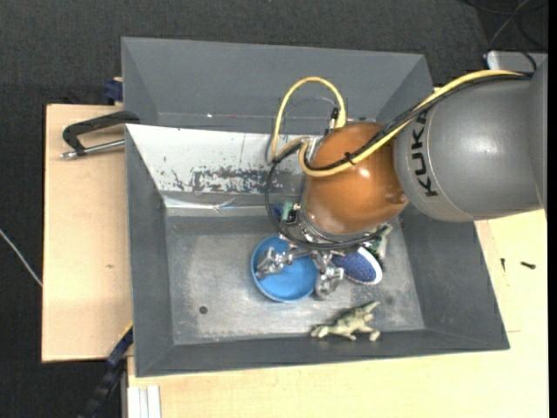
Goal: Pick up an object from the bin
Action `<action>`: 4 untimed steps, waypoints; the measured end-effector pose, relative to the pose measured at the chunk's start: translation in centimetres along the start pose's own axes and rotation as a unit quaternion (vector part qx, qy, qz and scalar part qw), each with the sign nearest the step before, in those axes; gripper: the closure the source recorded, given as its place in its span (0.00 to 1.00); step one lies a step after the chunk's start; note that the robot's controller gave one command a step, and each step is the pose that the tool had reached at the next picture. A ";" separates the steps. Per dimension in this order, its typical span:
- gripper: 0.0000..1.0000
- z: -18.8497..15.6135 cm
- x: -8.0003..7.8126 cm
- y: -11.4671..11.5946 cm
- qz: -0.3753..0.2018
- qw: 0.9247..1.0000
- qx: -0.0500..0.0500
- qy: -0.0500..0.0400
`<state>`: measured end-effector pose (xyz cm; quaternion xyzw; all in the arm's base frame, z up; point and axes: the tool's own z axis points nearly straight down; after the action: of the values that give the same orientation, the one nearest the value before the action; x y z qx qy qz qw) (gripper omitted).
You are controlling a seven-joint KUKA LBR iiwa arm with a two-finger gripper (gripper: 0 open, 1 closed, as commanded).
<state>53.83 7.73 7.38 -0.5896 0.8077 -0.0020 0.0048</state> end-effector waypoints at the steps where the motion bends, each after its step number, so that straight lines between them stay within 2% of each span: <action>1: 0.00 -0.1 -0.1 -0.1 0.002 1.000 -0.002 0.000; 2: 0.00 -0.2 -0.3 -0.2 0.003 1.000 -0.003 0.000; 3: 1.00 -0.6 -0.3 -0.5 0.004 1.000 0.000 0.000; 4: 1.00 -1.5 -0.4 -0.7 0.006 1.000 0.000 -0.001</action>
Offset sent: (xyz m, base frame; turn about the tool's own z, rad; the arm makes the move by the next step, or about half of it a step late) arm 0.0000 0.0000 0.0000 0.0000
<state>54.65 7.92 8.89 -0.5847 0.8112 -0.0018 0.0054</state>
